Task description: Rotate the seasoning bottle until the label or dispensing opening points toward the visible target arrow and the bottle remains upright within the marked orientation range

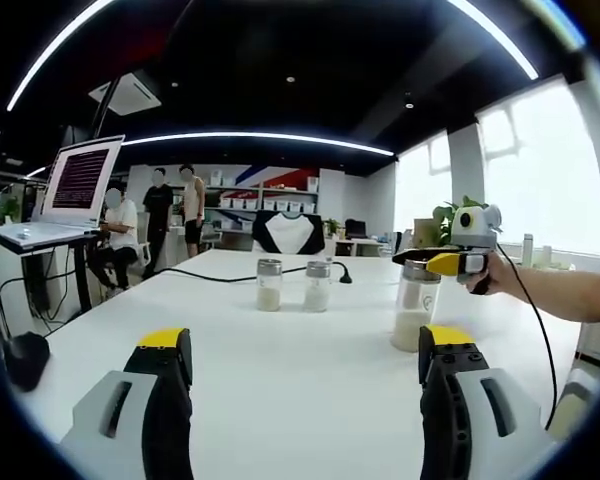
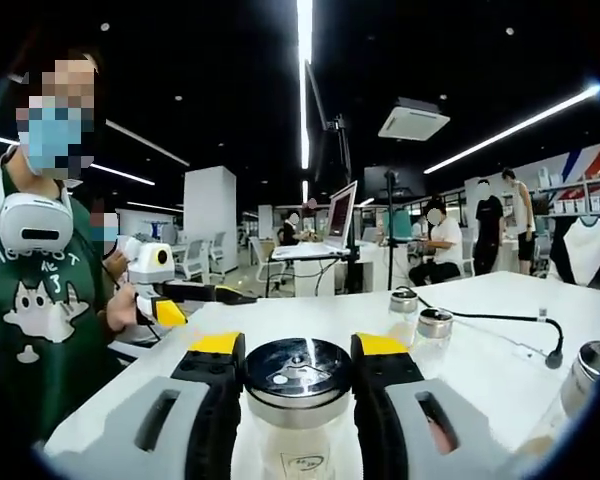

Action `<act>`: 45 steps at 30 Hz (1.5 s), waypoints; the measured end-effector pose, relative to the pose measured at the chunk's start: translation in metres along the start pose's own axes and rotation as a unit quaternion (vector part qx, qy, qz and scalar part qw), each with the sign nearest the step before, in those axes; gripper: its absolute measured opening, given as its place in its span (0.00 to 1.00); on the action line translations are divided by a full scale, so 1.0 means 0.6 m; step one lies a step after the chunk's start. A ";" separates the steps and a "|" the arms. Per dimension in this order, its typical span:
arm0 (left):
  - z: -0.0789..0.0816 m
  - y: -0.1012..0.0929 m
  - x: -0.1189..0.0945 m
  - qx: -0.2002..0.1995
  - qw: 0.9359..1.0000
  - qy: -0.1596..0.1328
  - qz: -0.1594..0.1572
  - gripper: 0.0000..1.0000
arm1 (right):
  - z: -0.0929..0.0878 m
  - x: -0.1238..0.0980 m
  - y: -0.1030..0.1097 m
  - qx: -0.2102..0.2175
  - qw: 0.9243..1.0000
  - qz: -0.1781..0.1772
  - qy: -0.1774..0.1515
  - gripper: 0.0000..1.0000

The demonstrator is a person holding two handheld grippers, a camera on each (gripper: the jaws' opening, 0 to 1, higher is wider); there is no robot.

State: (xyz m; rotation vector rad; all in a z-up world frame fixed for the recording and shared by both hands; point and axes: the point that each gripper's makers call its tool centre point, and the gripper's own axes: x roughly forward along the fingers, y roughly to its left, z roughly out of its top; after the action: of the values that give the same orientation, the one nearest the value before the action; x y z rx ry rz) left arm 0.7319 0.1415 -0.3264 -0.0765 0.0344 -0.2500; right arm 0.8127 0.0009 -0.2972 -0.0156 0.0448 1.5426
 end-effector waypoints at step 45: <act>0.003 -0.003 -0.001 0.003 1.000 -0.003 -0.004 0.99 | -0.003 -0.002 -0.003 -0.018 0.999 -0.037 0.015 0.41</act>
State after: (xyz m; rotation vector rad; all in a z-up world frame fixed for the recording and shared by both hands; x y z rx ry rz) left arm 0.7311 0.1398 -0.3242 -0.0714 0.0280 -0.2571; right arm 0.8147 -0.0003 -0.2993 -0.0684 0.0395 1.4686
